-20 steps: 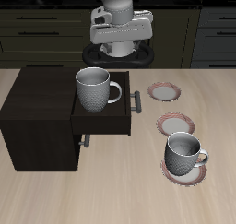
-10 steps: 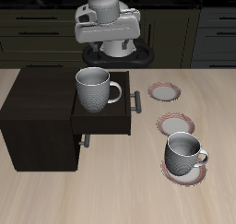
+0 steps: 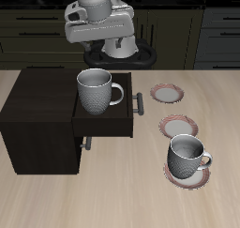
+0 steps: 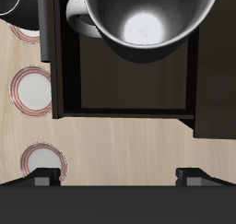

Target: Place the porcelain mug that is in the drawer onto the top of the cabinet

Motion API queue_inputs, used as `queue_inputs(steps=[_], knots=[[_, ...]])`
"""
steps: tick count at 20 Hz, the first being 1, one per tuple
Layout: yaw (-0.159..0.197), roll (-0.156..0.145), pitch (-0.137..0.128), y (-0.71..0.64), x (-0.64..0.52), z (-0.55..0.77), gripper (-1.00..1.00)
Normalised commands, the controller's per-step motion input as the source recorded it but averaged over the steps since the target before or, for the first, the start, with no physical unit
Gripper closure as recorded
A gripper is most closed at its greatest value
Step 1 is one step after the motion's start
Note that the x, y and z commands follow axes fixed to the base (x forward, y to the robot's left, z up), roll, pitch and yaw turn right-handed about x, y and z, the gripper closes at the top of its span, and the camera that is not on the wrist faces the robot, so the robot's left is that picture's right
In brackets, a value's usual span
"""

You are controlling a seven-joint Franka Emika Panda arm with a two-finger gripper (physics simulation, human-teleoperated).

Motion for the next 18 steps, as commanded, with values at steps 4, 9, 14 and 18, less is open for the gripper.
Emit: queue_inputs(steps=[4, 9, 14, 18], knots=[[-0.019, 0.003, 0.008, -0.07, 0.05, 0.01, -1.00], [-0.019, -0.014, -0.020, -0.25, 0.08, 0.17, -1.00], [0.000, -0.051, -0.011, -0.28, 0.15, 0.09, -1.00], [-0.007, -0.060, -0.012, -0.33, 0.25, 0.06, -1.00]])
